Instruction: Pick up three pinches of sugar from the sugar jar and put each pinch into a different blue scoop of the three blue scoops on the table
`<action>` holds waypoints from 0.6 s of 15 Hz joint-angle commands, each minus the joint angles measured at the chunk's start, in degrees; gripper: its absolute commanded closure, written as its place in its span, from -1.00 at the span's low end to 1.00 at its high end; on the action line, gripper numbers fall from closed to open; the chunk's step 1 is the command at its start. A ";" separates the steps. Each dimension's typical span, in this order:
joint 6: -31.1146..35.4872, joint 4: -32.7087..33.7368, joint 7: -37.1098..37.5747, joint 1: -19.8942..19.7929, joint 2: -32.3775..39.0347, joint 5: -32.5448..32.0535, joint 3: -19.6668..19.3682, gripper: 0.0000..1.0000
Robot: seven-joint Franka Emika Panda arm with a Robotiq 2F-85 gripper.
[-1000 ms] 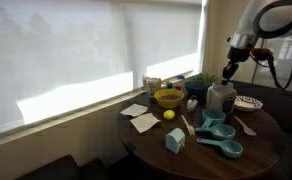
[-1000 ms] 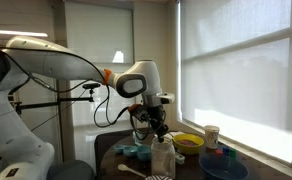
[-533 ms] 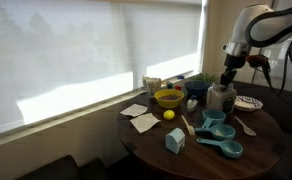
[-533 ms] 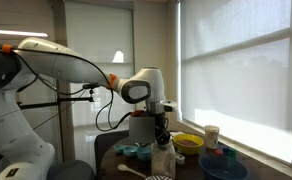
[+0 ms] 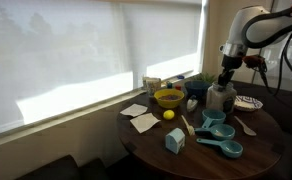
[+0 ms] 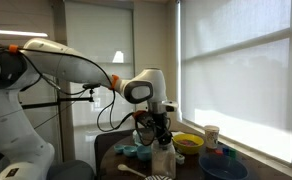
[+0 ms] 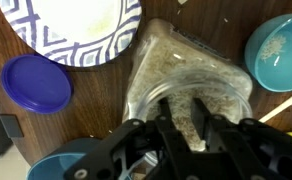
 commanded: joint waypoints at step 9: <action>-0.55 0.56 1.12 0.46 0.13 -0.79 0.58 0.98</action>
